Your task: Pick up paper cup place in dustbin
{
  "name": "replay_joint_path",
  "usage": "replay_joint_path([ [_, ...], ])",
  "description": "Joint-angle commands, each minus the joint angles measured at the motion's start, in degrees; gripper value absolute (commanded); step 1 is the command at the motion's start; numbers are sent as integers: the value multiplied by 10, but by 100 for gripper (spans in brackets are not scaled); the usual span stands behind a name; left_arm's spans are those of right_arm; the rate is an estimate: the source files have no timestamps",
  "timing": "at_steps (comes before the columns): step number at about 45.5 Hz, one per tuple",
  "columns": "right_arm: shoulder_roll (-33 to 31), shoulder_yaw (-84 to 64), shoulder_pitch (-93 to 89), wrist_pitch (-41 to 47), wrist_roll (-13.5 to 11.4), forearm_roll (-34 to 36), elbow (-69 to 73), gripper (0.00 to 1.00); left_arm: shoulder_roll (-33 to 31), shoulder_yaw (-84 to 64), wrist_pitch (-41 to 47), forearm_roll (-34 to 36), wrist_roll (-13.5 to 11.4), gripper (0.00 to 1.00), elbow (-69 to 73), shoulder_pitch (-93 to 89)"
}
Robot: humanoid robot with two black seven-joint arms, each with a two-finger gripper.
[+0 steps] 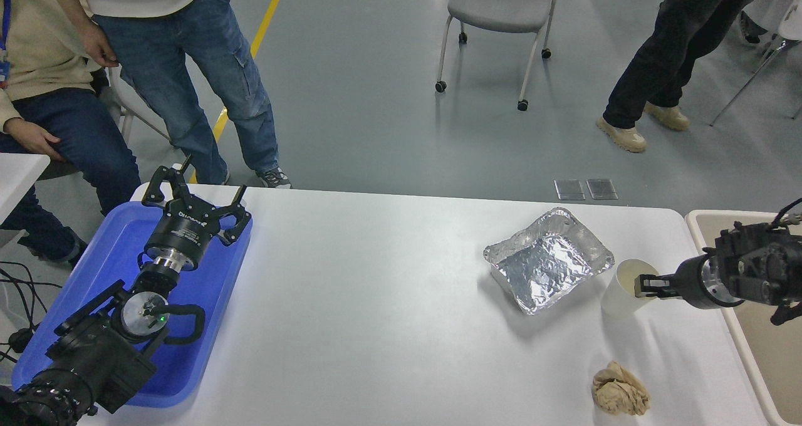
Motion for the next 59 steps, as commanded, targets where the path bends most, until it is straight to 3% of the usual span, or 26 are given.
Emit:
replay_joint_path([
  [1, -1, 9, 0, 4, -3, 1, 4, 0, 0, 0, 0, 0, 0, 100, 0, 0],
  [25, -75, 25, 141, 24, -9, -43, 146, 0, 0, -1, 0, 0, 0, 100, 0, 0],
  [47, -98, -37, 401, 352, -8, -67, 230, 0, 0, -1, 0, 0, 0, 100, 0, 0],
  [59, -87, -104, 536, 354, -8, -67, 276, 0, 0, -1, 0, 0, 0, 100, 0, 0],
])
